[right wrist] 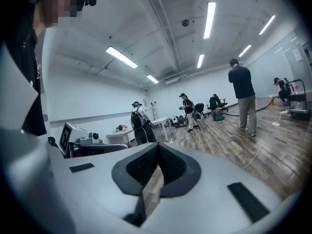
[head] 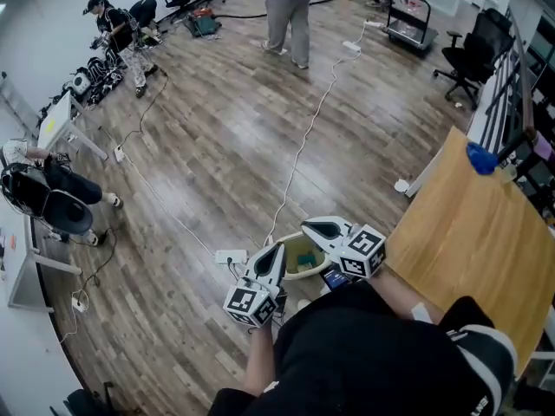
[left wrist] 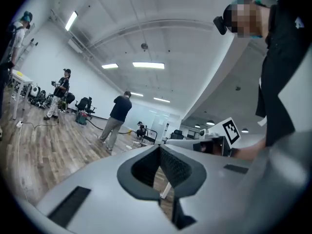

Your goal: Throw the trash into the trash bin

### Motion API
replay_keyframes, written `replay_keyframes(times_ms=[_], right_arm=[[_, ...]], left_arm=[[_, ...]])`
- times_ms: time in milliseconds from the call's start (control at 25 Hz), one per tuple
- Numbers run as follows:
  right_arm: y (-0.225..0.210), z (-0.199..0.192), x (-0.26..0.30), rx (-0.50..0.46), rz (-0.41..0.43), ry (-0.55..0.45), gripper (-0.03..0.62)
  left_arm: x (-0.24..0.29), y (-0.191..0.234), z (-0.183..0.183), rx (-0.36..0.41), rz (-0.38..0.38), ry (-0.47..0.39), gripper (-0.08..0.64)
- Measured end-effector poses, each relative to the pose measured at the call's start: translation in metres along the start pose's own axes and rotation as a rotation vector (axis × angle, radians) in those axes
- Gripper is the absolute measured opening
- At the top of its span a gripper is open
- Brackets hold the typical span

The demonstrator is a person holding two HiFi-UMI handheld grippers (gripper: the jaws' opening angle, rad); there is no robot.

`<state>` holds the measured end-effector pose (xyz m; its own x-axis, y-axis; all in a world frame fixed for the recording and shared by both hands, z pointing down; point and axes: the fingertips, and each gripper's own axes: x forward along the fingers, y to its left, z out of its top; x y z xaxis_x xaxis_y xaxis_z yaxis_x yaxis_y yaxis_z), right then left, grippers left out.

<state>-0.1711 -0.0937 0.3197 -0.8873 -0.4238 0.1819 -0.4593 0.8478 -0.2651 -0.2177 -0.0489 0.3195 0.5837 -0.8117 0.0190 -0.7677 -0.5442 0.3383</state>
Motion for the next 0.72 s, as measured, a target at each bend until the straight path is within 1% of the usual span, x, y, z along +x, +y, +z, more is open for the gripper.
replay_keyframes(times_ms=[160,280,400,720], right_arm=[[0.015,0.051,-0.008,-0.081,0.015,-0.100,-0.002],[0.025,0.078,-0.011,-0.121,0.036,-0.164,-0.002],[0.028,0.082,-0.010,-0.124,0.040,-0.187,-0.002],[0.031,0.078,-0.011,-0.112,0.045,-0.187,-0.002]], left_arm=[[-0.011,-0.009,0.033,0.050,-0.009,-0.079,0.006],[-0.021,-0.011,0.043,0.070,0.003,-0.115,0.006],[-0.025,-0.011,0.046,0.076,0.008,-0.129,0.006],[-0.017,-0.017,0.052,0.084,-0.009,-0.138,0.006]])
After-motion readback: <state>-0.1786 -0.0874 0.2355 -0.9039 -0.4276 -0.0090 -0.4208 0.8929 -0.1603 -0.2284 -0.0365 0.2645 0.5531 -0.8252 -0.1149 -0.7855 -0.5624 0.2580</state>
